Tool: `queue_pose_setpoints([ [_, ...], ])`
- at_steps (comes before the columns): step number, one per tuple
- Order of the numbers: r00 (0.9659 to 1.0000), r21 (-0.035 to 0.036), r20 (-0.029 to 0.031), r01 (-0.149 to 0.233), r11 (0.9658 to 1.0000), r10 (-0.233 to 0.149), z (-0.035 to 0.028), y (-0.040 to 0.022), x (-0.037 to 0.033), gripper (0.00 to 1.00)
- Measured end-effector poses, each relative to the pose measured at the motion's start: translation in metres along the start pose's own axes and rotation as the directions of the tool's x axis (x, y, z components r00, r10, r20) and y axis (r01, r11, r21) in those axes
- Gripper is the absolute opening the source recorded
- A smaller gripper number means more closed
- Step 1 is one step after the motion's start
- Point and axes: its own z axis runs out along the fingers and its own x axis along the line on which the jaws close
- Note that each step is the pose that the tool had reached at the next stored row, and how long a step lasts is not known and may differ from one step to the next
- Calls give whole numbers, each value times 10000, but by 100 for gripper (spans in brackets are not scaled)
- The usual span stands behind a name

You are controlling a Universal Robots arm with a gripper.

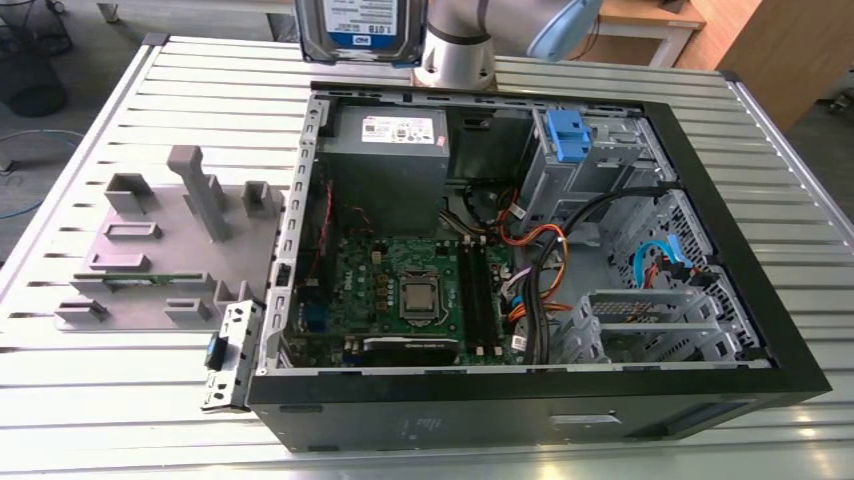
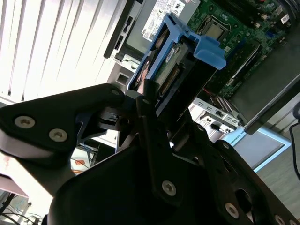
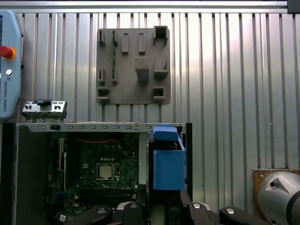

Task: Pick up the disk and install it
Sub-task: 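Pick up the disk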

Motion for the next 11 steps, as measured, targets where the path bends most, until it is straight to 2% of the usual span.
queue_pose_setpoints([
  [3, 10000, 1, 1, 0, 10000, 0, 23, -57, 23, 35],
  [11, 10000, 2, 4, 0, 10000, 0, 55, -270, 63, 35],
])
